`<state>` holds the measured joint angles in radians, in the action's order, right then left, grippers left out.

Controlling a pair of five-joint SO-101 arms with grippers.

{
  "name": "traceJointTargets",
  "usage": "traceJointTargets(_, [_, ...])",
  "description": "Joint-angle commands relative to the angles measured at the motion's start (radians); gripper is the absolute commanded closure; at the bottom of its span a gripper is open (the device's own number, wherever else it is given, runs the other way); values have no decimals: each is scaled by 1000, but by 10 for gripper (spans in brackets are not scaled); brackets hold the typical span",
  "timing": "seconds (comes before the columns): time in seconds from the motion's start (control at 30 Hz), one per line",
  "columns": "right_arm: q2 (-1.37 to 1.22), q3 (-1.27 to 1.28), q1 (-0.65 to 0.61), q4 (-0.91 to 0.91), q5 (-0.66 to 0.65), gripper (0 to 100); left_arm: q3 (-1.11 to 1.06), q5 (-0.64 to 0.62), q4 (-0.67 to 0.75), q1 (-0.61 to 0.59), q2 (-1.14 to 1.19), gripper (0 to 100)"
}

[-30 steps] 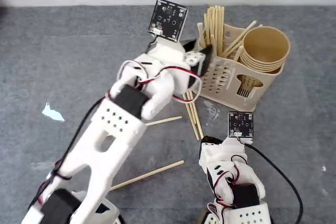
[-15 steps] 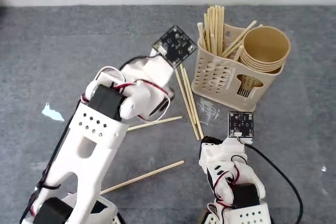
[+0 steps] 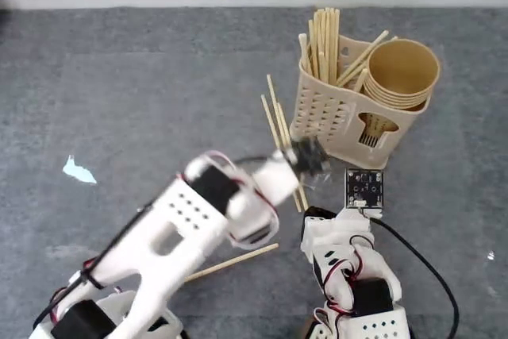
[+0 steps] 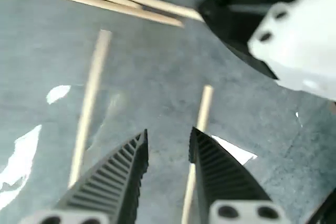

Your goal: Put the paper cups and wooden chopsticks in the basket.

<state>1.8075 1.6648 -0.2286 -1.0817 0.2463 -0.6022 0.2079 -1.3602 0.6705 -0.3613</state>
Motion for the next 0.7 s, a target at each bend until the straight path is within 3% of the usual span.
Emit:
traceJointTargets(0.0, [7, 5, 8, 24, 5, 990, -140, 12, 150, 51, -29, 869])
traceJointTargets(0.23, [7, 5, 8, 24, 5, 990, -318, 8, 308, 104, -28, 869])
traceJointTargets(0.67, [7, 5, 8, 24, 5, 990, -349, 6, 397, 95, -28, 869])
